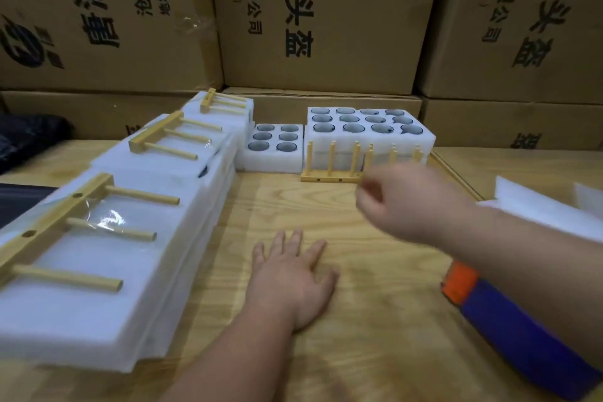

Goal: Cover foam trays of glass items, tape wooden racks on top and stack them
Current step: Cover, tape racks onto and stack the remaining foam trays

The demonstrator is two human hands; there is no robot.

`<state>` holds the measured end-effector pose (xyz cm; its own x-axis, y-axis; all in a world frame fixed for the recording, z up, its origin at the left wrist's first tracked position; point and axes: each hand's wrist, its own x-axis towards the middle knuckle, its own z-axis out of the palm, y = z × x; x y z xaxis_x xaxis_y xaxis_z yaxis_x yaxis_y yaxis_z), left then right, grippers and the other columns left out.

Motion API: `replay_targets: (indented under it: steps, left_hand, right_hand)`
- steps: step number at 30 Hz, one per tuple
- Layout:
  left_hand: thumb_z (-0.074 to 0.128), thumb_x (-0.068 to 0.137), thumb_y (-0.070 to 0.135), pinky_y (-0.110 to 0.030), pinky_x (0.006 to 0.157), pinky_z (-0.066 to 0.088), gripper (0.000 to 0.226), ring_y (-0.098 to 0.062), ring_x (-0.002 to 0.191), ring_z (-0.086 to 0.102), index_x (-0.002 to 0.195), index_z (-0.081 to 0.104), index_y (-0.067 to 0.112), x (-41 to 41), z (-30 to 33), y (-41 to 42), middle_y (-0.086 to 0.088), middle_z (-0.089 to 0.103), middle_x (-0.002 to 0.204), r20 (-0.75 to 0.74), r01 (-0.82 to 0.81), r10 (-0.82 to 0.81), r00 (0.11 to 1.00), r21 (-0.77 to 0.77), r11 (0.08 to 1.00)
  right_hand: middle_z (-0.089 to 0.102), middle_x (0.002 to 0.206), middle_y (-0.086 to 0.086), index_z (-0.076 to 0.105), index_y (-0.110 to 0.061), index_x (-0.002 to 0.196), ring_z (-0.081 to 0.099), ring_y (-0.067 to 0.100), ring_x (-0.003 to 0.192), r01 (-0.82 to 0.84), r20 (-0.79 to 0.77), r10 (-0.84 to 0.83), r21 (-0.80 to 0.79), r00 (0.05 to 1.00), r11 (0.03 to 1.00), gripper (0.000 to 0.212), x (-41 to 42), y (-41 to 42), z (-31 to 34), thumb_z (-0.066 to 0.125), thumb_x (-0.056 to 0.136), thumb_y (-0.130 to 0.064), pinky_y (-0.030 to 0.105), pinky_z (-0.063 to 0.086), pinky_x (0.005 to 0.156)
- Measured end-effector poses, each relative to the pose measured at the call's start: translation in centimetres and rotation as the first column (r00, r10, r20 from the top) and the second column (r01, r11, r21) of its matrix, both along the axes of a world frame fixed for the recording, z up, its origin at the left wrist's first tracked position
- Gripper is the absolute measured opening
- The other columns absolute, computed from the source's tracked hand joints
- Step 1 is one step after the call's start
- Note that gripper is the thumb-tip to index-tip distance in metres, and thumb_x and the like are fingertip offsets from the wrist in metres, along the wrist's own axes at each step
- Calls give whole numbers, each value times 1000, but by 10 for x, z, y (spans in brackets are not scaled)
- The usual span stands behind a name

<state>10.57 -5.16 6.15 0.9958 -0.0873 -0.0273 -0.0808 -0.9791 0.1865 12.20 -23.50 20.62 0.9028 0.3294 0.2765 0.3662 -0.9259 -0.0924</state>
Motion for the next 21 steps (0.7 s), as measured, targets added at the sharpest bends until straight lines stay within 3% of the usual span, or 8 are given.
replay_targets:
  steps: [2,4,7,12,16,19,21]
  left_hand:
    - [16,88,76,-54,122,-9,73,-21,156,-11,156,7,52,2,-3,0,7,-6,170,21,5,-5,1000,-16,1000]
    - [16,87,76,-54,122,-10,74,-20,156,-13,156,6,52,3,-6,1,8,-7,170,34,6,-5,999,-32,999]
    - [15,85,77,-53,121,-12,76,-19,155,-15,156,3,52,4,-9,1,9,-8,170,56,6,-4,998,-33,999]
    - [15,80,78,-52,119,-17,79,-17,155,-17,154,1,54,5,-10,0,10,-8,170,79,1,5,997,-74,997]
    - [19,81,78,-53,118,-19,79,-17,154,-18,154,4,54,5,-12,1,10,-7,170,86,0,9,996,-98,995]
    - [22,83,77,-53,118,-20,78,-18,154,-18,154,3,53,6,-11,0,10,-7,170,83,-4,12,996,-96,995]
    - [23,84,76,-53,118,-20,77,-18,154,-17,154,3,53,6,-11,0,10,-8,170,79,-2,10,997,-95,995]
  right_hand:
    - [69,103,-10,63,-32,102,64,24,96,51,47,-57,120,997,991,21,48,4,21,48,91,-40,35,53,74]
    - [58,136,-4,53,-31,135,57,26,118,64,67,-77,177,995,982,45,94,5,37,52,92,-42,39,52,88]
    - [32,159,5,27,-32,155,34,32,143,129,25,-136,176,990,976,75,153,10,49,55,89,-55,49,39,106]
    - [12,168,6,14,-41,159,19,37,151,195,-134,-174,162,976,967,86,217,27,36,47,86,-72,57,30,115]
    - [1,170,-1,7,-49,157,10,35,155,150,-227,-160,-61,961,987,89,239,45,8,42,82,-82,62,19,119]
    - [14,167,-3,8,-53,155,34,36,144,130,-338,-208,-238,918,963,86,247,53,-8,45,82,-80,55,31,114]
    - [22,162,-4,8,-55,153,51,34,120,123,-333,-214,-272,918,954,83,249,54,-15,54,85,-62,52,44,104]
